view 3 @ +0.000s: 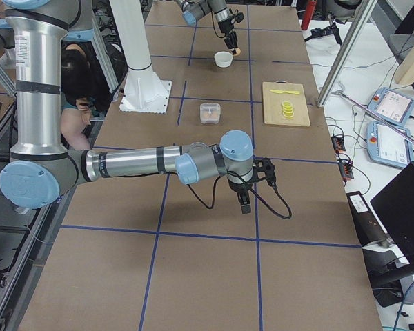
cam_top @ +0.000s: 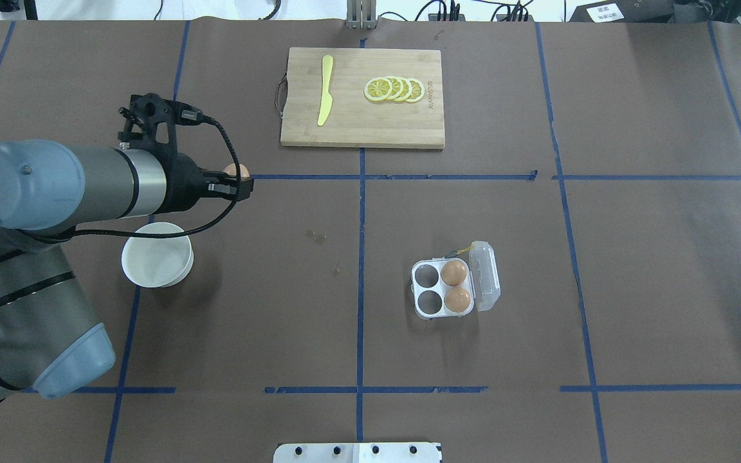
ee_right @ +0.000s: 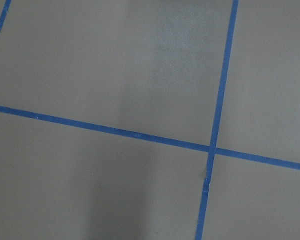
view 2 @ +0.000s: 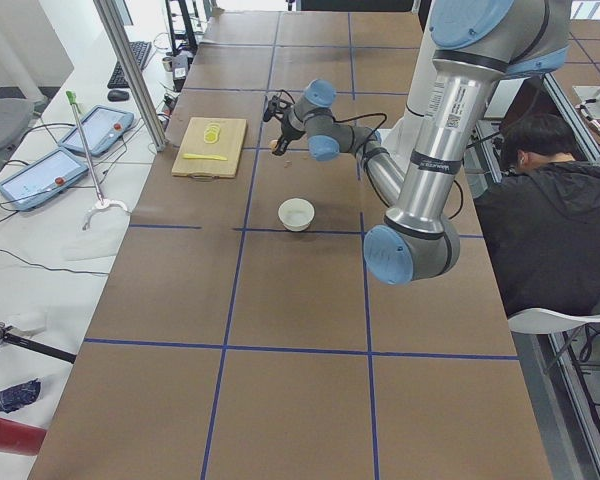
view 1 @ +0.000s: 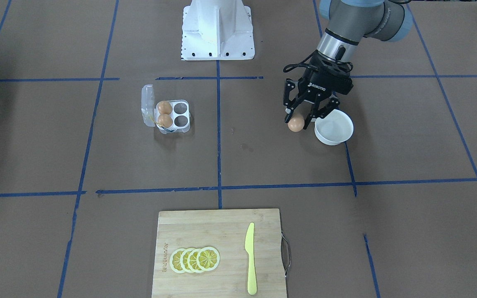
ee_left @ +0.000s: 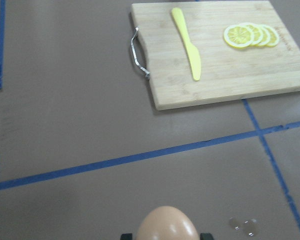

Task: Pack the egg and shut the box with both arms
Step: 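Lift the egg with the left gripper and carry it toward the carton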

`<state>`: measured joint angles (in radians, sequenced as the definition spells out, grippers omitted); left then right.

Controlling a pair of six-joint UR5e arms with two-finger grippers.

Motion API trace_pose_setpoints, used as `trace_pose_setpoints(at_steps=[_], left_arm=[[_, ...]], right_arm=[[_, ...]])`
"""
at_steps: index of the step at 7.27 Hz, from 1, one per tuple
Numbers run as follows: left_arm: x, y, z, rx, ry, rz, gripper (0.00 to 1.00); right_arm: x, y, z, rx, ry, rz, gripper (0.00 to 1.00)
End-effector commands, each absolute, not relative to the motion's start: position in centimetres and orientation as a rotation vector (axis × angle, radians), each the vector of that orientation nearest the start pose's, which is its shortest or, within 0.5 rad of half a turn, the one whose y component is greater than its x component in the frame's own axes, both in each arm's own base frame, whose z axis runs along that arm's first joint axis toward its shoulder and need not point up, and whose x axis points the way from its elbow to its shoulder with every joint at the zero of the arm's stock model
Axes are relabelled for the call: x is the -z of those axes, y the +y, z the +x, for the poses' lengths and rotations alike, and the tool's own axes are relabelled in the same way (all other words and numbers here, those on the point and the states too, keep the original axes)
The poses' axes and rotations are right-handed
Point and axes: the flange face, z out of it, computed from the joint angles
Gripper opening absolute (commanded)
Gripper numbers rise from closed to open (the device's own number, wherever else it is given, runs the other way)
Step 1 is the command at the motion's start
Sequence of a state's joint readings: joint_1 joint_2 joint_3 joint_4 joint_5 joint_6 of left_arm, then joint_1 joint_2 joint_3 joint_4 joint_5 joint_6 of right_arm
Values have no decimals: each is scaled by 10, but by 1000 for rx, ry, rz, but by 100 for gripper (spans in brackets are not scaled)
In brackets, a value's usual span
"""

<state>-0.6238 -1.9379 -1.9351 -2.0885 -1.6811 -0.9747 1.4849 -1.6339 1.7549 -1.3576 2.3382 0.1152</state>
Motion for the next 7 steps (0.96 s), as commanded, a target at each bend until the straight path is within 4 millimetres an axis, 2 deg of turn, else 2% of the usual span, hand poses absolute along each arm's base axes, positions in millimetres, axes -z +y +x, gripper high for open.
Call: trace_pose_setpoints(at_steps=[1, 2, 3, 4, 5, 6, 7], left_arm=[[-210, -426, 423, -95, 1310, 823, 0], [-215, -411, 450, -84, 1354, 925, 0], [-201, -389, 472, -126, 1358, 994, 0], [-183, -379, 493, -176, 1365, 1080, 0], [-181, -360, 524, -231, 1377, 1132, 0], [-177, -354, 554, -252, 1366, 1200, 0], [-175, -353, 571, -314, 1326, 1241, 0]], right_arm=[[-576, -483, 23, 102, -787, 238, 100], [-576, -483, 23, 100, -787, 237, 100], [-576, -483, 23, 100, -787, 237, 100], [-577, -483, 23, 98, -787, 235, 100], [-576, -483, 23, 98, -787, 235, 100], [-577, -483, 23, 96, -788, 233, 100], [-577, -483, 23, 95, -790, 231, 100]])
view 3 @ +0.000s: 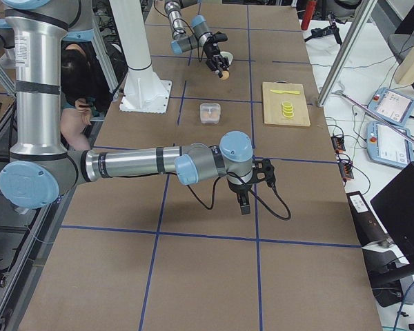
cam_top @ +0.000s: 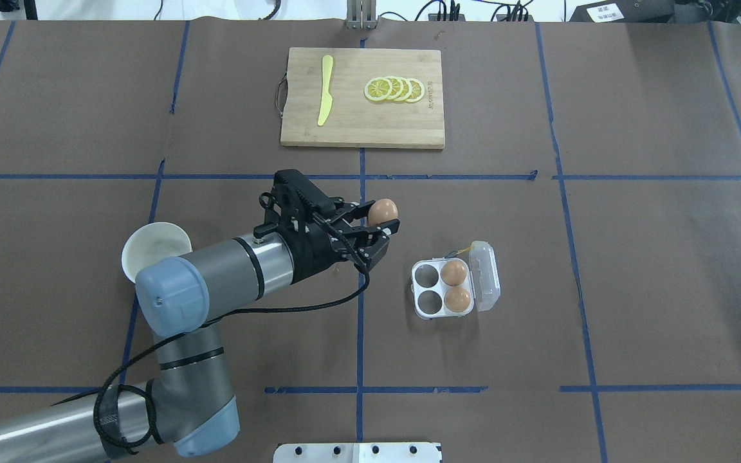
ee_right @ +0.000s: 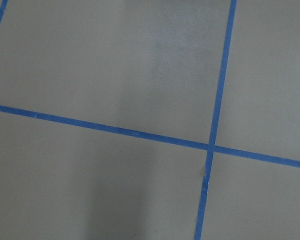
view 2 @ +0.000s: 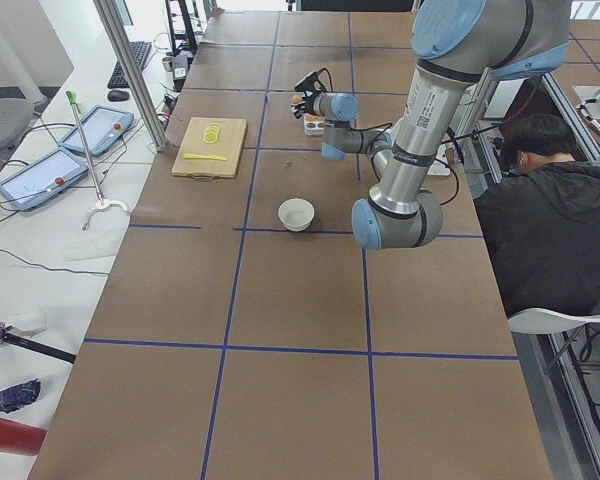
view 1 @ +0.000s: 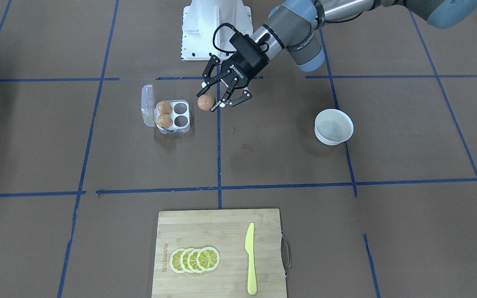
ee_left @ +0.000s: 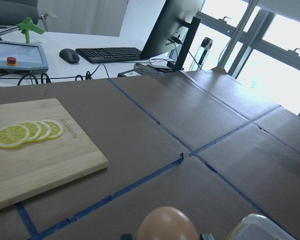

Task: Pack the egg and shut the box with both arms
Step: 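Lift the egg with the left gripper and carry it toward the carton, then lower the egg into the empty carton cup and open the left gripper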

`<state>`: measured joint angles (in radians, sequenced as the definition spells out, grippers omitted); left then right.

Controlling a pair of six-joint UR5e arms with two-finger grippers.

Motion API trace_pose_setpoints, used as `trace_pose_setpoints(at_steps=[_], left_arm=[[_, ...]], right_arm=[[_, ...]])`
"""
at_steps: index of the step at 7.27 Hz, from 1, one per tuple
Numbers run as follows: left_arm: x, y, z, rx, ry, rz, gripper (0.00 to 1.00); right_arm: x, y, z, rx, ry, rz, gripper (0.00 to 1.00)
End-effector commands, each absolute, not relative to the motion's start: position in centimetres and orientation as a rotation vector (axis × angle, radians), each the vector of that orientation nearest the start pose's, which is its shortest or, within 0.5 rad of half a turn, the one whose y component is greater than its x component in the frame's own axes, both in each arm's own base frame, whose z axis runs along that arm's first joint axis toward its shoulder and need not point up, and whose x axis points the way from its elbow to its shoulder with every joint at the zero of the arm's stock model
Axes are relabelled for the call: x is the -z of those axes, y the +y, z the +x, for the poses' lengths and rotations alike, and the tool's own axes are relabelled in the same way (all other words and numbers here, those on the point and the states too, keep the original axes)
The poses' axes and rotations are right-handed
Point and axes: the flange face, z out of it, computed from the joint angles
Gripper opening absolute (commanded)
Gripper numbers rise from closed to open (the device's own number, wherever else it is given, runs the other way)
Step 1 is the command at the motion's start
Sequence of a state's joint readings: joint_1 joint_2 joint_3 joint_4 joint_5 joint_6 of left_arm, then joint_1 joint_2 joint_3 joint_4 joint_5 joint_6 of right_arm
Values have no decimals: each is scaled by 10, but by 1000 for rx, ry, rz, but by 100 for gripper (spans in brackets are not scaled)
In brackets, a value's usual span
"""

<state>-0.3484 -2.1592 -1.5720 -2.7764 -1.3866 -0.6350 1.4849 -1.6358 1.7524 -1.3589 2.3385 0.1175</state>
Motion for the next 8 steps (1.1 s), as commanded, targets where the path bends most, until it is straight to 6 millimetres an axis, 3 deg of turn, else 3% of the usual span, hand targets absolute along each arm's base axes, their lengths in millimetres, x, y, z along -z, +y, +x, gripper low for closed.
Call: trace_pose_setpoints(at_steps=[1, 2, 3, 5, 8], left_arm=[[-176, -343, 578, -382, 1289, 1285, 0], [-174, -319, 597, -478, 1264, 1323, 1], [-174, -314, 612, -500, 1258, 1317, 1], [-180, -313, 632, -561, 1210, 1330, 1], [-177, -313, 666, -593, 1183, 1311, 11]], right_arm=[[-578, -483, 23, 94, -792, 228, 100], [-580, -481, 23, 93, -792, 224, 100], [-581, -480, 23, 92, -790, 222, 100], [-583, -478, 24, 85, -790, 218, 100], [-586, -476, 24, 82, -788, 213, 100]])
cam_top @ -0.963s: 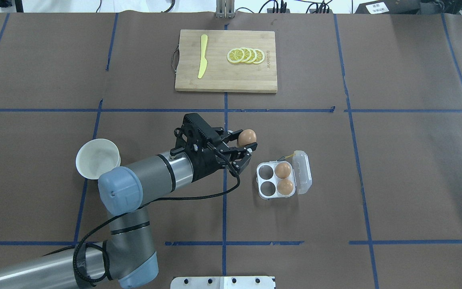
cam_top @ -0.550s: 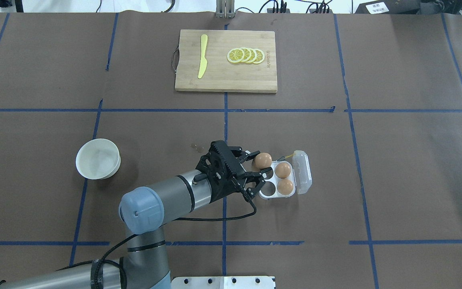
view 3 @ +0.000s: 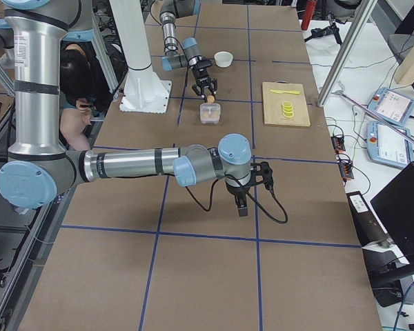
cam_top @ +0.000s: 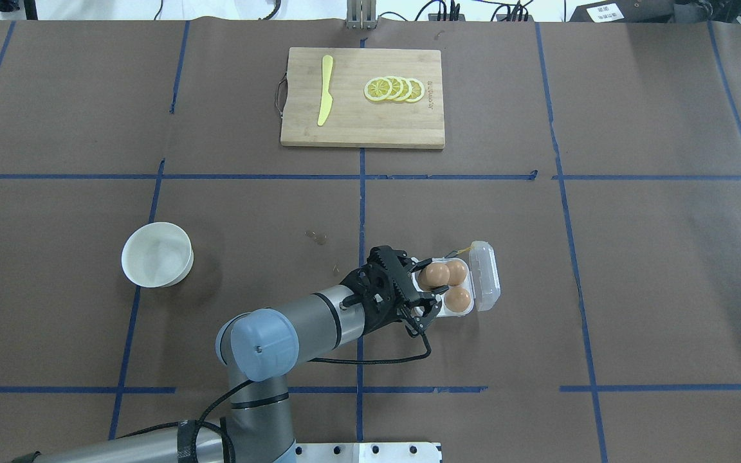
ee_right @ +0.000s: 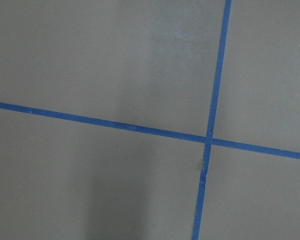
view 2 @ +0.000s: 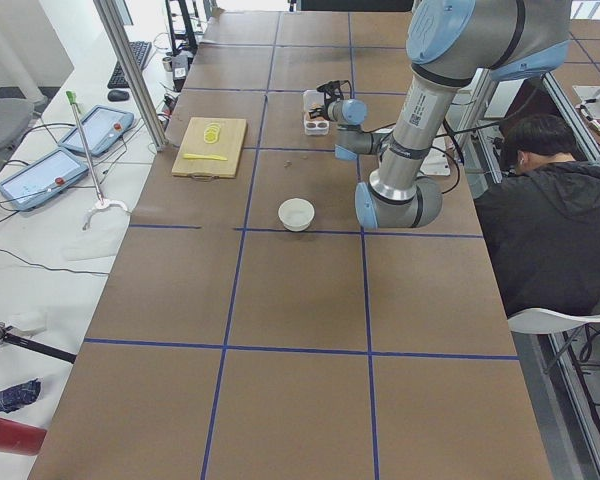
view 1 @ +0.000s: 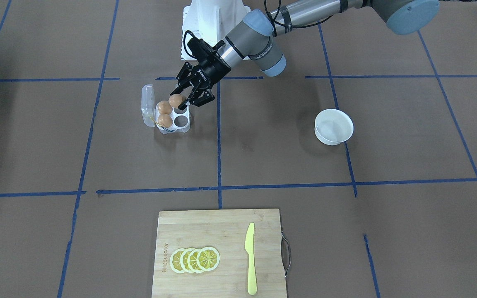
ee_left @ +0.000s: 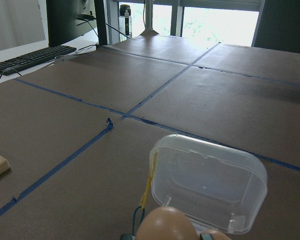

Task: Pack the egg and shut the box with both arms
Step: 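Lower the egg into the empty carton cup and open the left gripper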

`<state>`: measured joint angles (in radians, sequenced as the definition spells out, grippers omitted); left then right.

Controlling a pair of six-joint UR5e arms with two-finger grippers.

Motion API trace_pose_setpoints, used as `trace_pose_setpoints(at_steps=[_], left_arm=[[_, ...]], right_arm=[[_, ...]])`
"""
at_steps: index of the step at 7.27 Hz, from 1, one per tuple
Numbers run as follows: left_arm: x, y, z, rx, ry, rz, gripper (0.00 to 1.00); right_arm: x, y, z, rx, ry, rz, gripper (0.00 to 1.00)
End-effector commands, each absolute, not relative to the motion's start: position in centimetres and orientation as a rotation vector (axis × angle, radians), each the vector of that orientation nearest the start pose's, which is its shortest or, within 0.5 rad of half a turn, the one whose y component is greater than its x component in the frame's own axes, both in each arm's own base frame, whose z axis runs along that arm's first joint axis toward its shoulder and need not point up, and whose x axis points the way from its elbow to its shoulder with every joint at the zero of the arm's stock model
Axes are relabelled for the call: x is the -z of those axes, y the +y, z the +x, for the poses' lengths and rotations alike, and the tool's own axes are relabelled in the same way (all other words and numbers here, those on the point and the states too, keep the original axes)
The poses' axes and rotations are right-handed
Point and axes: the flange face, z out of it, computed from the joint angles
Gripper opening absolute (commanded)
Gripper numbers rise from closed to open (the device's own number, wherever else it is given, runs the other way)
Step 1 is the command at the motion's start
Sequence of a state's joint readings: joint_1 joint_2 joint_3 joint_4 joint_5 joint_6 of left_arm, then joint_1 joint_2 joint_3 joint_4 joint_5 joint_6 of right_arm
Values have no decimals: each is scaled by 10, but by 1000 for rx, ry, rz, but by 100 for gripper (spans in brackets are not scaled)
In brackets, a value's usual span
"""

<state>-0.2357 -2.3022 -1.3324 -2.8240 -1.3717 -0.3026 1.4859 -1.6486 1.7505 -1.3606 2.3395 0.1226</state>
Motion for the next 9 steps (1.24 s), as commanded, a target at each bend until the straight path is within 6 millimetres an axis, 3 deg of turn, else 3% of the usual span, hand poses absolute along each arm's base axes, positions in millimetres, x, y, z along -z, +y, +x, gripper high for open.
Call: trace_pose_setpoints(at_steps=[1, 4, 9], left_arm=[[-178, -313, 667, -596, 1182, 1310, 14], [-178, -309, 669, -604, 1189, 1305, 34], [-180, -299, 673, -646, 1176, 1325, 44]], right_arm=[[-586, -476, 24, 82, -788, 211, 100], [-589, -474, 24, 81, -788, 207, 100], [-589, -473, 25, 79, -787, 206, 100]])
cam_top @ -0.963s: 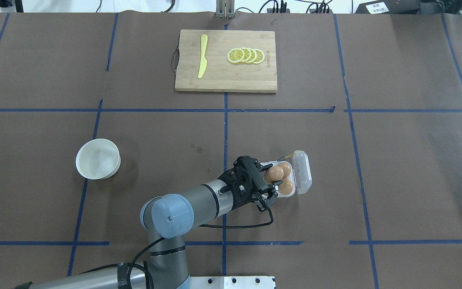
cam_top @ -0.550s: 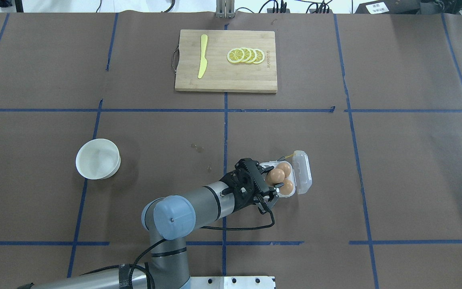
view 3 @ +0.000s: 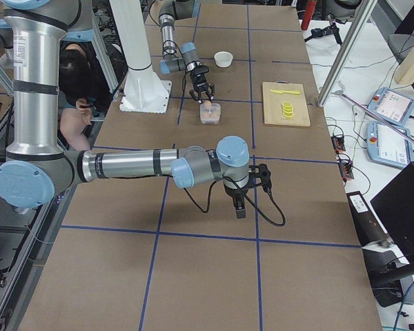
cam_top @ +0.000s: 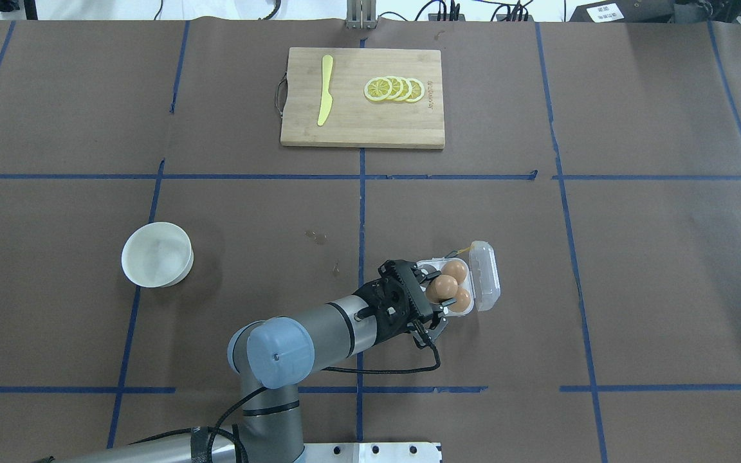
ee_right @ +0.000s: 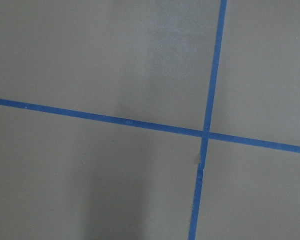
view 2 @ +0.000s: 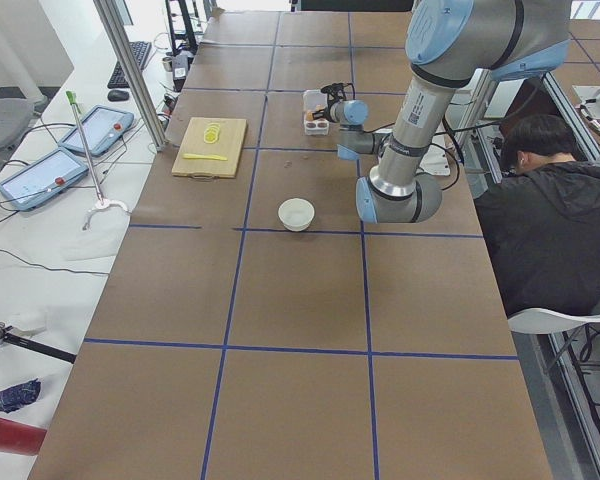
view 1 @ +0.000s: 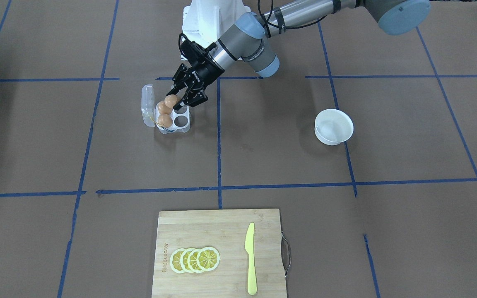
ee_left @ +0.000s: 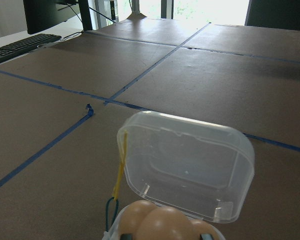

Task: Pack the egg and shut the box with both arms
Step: 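Lower the egg into the empty carton cup and open the left gripper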

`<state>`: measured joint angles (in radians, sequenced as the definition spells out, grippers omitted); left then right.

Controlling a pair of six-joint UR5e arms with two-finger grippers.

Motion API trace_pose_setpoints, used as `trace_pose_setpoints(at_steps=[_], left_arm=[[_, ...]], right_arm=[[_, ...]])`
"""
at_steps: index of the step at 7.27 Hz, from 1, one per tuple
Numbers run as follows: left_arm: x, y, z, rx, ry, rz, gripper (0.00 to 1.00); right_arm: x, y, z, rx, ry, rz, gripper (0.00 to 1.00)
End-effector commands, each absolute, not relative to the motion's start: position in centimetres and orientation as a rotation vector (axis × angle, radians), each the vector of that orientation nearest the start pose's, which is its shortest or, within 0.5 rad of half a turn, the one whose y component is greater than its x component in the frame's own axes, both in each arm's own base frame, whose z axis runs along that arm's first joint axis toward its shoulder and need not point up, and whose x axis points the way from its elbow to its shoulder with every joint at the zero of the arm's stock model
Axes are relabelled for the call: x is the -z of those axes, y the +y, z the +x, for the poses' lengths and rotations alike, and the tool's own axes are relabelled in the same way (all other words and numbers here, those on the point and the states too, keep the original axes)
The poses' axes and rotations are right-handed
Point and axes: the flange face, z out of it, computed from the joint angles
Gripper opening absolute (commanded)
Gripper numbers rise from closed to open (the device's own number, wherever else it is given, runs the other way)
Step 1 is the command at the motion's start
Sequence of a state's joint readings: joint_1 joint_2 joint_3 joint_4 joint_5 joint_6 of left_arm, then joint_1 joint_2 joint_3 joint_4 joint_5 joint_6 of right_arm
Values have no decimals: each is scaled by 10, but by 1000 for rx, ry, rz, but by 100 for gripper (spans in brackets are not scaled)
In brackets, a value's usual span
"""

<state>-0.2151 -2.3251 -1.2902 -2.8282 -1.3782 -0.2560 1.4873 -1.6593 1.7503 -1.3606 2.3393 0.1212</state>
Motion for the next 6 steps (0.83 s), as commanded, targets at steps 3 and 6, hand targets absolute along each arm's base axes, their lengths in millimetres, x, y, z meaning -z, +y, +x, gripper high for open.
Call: trace_pose_setpoints(at_steps=[3, 6], left_arm=[[-179, -298, 673, -646, 1178, 1325, 54], [-179, -299, 672, -644, 1178, 1327, 60]], right_arm=[[-592, -473, 25, 77, -787, 201, 100], [-592, -473, 25, 77, -787, 201, 100]])
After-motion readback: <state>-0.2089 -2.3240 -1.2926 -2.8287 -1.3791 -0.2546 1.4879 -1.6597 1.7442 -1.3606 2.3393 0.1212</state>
